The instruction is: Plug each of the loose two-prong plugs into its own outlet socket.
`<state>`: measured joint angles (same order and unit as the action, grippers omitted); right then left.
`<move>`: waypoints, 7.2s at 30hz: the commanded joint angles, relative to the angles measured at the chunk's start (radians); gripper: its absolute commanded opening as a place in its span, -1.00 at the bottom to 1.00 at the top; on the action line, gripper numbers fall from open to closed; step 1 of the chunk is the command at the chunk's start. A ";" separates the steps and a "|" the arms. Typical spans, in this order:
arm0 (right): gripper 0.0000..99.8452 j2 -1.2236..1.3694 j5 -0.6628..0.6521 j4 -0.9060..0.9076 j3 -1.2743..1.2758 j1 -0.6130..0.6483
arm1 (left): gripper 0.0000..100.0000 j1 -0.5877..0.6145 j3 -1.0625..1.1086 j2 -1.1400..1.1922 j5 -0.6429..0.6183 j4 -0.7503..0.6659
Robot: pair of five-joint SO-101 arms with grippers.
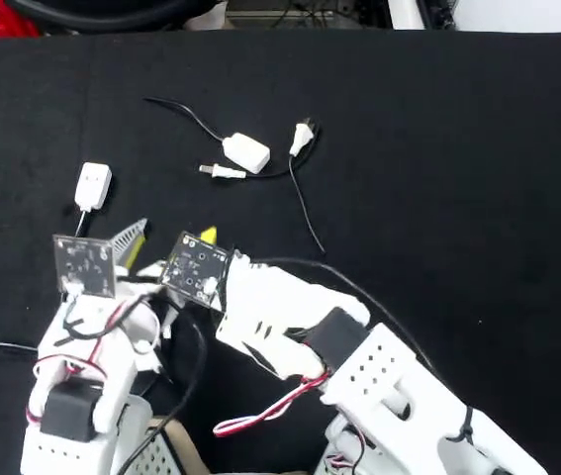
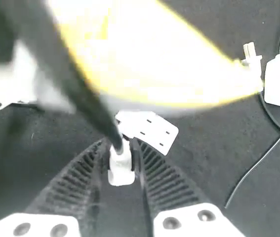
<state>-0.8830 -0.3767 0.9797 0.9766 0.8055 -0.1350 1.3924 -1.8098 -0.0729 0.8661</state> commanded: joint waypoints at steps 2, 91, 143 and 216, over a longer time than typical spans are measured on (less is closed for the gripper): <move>-0.98 -0.025 0.023 -0.038 -0.004 -0.081 | -0.36 -0.024 -0.035 0.014 0.075 0.017; -0.98 0.087 0.446 -0.819 0.430 -0.153 | -0.36 0.435 0.125 -0.003 0.250 0.272; -0.98 0.352 0.368 -0.764 0.288 -0.190 | -0.36 0.435 0.125 -0.003 0.250 0.272; -0.98 0.251 0.094 0.057 -0.090 -0.885 | -0.85 -0.171 -0.852 1.880 0.516 -0.026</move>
<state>-0.6345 -0.2908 1.0564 0.8907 -0.0736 -0.3161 0.5884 0.0621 0.4350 0.8585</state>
